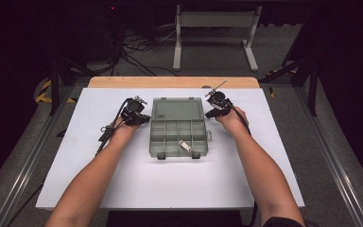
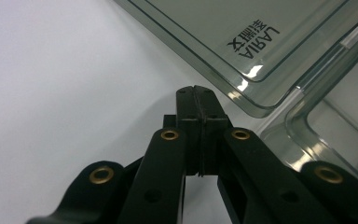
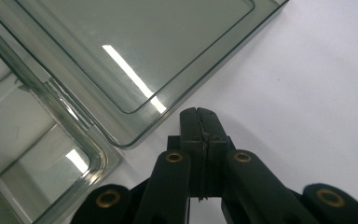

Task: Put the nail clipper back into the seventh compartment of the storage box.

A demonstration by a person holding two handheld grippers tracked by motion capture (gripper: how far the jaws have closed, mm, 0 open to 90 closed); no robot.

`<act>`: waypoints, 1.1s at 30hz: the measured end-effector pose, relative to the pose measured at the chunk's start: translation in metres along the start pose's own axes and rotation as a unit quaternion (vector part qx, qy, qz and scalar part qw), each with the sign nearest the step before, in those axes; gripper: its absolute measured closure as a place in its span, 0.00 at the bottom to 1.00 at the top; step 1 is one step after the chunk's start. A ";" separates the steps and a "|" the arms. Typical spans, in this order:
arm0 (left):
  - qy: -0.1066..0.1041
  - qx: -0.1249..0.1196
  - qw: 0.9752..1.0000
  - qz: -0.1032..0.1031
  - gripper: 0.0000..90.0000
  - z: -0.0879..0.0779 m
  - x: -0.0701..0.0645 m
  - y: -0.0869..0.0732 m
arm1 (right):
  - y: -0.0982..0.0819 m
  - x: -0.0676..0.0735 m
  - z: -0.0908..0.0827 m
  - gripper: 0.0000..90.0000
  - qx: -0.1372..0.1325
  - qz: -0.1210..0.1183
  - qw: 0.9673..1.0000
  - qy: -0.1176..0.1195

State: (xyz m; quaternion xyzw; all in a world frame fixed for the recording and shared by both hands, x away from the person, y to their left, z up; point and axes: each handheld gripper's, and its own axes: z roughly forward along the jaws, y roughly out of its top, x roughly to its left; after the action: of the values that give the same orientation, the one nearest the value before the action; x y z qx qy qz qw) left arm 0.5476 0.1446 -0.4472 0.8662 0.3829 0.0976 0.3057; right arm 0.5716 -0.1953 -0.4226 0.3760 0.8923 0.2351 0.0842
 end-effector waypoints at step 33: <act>-0.013 -0.002 1.000 -0.004 0.99 0.002 0.003 0.001 | 0.000 0.002 0.007 1.00 0.005 -0.009 1.000 0.004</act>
State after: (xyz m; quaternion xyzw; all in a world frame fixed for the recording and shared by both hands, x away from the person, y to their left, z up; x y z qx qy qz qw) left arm 0.5509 0.1455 -0.4482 0.8652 0.3824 0.0862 0.3128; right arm 0.5726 -0.1910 -0.4289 0.3673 0.8973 0.2310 0.0808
